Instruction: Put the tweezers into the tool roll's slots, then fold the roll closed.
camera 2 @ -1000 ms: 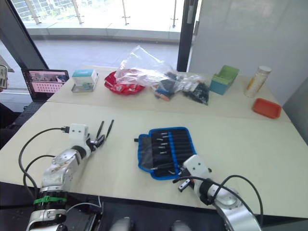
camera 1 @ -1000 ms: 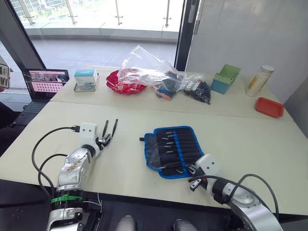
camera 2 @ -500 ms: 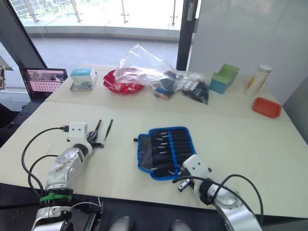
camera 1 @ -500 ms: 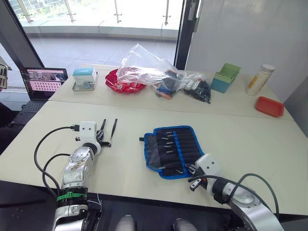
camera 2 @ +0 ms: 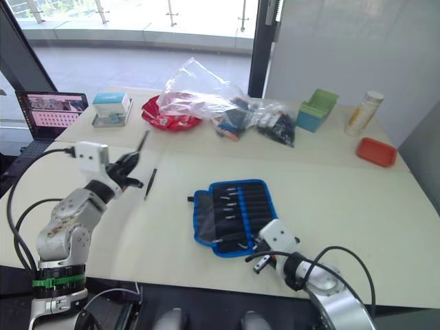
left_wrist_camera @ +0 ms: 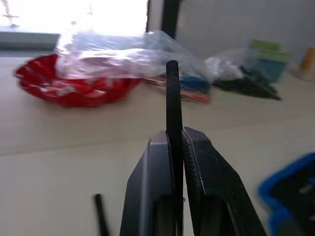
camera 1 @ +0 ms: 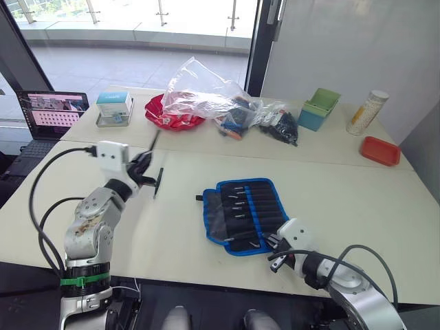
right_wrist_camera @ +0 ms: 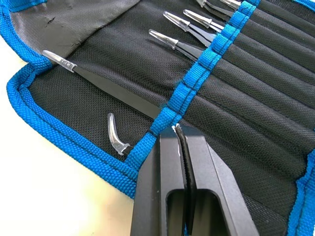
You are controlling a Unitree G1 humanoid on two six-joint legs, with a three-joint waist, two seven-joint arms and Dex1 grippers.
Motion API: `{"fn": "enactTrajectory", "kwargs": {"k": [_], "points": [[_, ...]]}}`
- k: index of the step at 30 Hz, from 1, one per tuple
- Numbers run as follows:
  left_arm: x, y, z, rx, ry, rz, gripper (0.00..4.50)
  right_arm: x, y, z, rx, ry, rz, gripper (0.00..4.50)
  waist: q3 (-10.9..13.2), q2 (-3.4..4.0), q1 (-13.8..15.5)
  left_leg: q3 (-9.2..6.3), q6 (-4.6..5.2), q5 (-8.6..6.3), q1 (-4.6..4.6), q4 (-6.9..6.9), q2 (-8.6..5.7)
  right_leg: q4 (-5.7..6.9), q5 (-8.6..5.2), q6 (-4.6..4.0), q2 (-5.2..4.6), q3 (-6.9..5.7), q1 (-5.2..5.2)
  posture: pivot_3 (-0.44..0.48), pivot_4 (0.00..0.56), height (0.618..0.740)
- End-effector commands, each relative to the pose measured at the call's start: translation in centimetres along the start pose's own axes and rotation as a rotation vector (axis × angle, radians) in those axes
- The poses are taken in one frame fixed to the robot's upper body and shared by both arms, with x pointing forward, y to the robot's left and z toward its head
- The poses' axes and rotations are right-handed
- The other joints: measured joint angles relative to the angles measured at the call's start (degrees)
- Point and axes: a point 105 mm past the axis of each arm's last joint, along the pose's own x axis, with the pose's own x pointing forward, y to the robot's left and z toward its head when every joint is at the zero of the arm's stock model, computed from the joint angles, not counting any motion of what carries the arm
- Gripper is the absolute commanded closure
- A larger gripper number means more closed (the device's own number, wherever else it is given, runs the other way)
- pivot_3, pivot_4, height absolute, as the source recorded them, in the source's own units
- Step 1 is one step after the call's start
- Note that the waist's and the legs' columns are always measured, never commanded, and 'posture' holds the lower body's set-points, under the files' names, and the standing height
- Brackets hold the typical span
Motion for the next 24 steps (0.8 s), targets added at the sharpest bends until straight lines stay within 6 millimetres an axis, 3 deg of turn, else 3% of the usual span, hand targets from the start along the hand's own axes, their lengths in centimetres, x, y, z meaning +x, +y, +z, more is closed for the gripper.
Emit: {"fn": "enactTrajectory", "kwargs": {"k": [1, 12, 18, 24], "points": [[0.6, -4.1, 0.1, -0.001, 0.103, -0.243, 4.47, 0.2, -0.6, -2.4, 0.04, 0.098, -0.024, 4.5, 0.1, 0.01, -0.3, -0.01, 0.0, 0.0, 0.0, 0.0, 0.01, 0.02, 0.0, 0.0, 0.02, 0.0, -0.02, 0.0, 0.15, 0.723], [-0.6, -8.7, -3.3, 0.103, 0.47, -0.541, 4.47, 0.4, -0.1, -2.4, 0.049, 0.093, -0.027, 4.5, 0.29, 0.06, -1.33, -0.02, 0.0, 0.0, -0.01, -0.01, 0.04, 0.04, -0.01, 0.01, 0.06, 0.03, -0.05, 0.0, 0.15, 0.723], [-1.2, -9.1, -5.2, 0.268, 0.571, -0.608, 4.47, 0.5, -0.3, -2.4, 0.047, 0.089, -0.037, 4.5, 0.35, 0.09, -1.32, -0.01, 0.0, 0.0, 0.0, -0.02, 0.04, 0.03, -0.01, 0.01, 0.06, 0.05, -0.06, 0.0, 0.15, 0.723], [-0.9, -9.8, -5.3, 0.338, 0.608, -0.664, 4.47, 0.2, -0.4, -2.5, 0.045, 0.089, -0.049, 4.5, 0.42, 0.08, -1.27, 0.0, 0.01, 0.01, -0.02, -0.01, 0.04, 0.02, -0.01, 0.01, 0.06, 0.06, -0.08, 0.0, 0.15, 0.723]]}}
